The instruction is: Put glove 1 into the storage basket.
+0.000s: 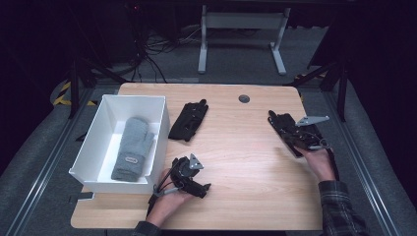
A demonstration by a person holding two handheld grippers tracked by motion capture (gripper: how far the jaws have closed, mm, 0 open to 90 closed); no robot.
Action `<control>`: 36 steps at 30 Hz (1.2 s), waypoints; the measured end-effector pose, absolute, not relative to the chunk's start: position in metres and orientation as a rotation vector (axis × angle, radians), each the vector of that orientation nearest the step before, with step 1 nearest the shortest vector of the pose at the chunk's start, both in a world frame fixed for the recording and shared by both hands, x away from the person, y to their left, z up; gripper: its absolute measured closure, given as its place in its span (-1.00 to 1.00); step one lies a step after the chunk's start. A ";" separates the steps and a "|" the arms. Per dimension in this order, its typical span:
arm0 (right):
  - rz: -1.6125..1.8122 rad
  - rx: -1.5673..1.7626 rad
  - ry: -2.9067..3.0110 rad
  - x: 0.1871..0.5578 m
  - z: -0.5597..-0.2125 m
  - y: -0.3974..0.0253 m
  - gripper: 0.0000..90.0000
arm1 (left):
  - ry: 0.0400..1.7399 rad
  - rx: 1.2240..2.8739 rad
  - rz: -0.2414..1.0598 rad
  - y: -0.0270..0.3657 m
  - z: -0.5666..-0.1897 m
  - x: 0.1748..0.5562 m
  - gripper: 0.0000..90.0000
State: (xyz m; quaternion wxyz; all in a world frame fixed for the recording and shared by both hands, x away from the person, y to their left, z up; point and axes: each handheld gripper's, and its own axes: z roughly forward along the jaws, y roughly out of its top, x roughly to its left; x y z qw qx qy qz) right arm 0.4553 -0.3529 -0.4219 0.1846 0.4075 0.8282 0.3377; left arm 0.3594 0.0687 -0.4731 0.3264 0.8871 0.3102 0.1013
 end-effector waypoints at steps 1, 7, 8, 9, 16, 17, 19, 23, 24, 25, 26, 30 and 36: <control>0.957 1.164 2.325 0.457 -0.423 -0.356 1.00 | 0.807 2.322 0.269 0.070 -0.473 0.359 -1.00; 0.931 1.222 2.312 0.469 -0.435 -0.365 1.00 | 0.774 2.276 0.282 0.076 -0.478 0.353 -0.99; 0.912 1.231 2.314 0.470 -0.438 -0.365 1.00 | 0.773 2.276 0.281 0.076 -0.478 0.353 -0.99; 0.900 1.233 2.318 0.471 -0.440 -0.365 1.00 | 0.772 2.278 0.284 0.076 -0.478 0.353 -0.99; 0.854 1.234 2.343 0.471 -0.445 -0.361 1.00 | 0.788 2.272 0.286 0.076 -0.478 0.352 -1.00; 0.853 1.232 2.350 0.471 -0.445 -0.361 1.00 | 0.789 2.272 0.285 0.076 -0.478 0.352 -1.00; 0.851 1.227 2.360 0.469 -0.445 -0.358 1.00 | 0.789 2.271 0.286 0.076 -0.478 0.352 -1.00; 0.848 1.204 2.386 0.464 -0.444 -0.351 1.00 | 0.786 2.272 0.281 0.076 -0.478 0.352 -1.00; 0.851 1.190 2.388 0.462 -0.445 -0.349 1.00 | 0.784 2.273 0.280 0.076 -0.478 0.353 -1.00; 0.850 1.177 2.398 0.460 -0.445 -0.346 1.00 | 0.782 2.274 0.279 0.076 -0.478 0.353 -1.00; 0.842 1.170 2.407 0.458 -0.444 -0.344 1.00 | 0.779 2.275 0.279 0.076 -0.478 0.353 -1.00; 0.845 1.140 2.430 0.452 -0.444 -0.337 1.00 | 0.772 2.279 0.278 0.076 -0.478 0.353 -1.00; 0.834 1.086 2.481 0.437 -0.444 -0.322 1.00 | 0.759 2.279 0.277 0.076 -0.478 0.354 -1.00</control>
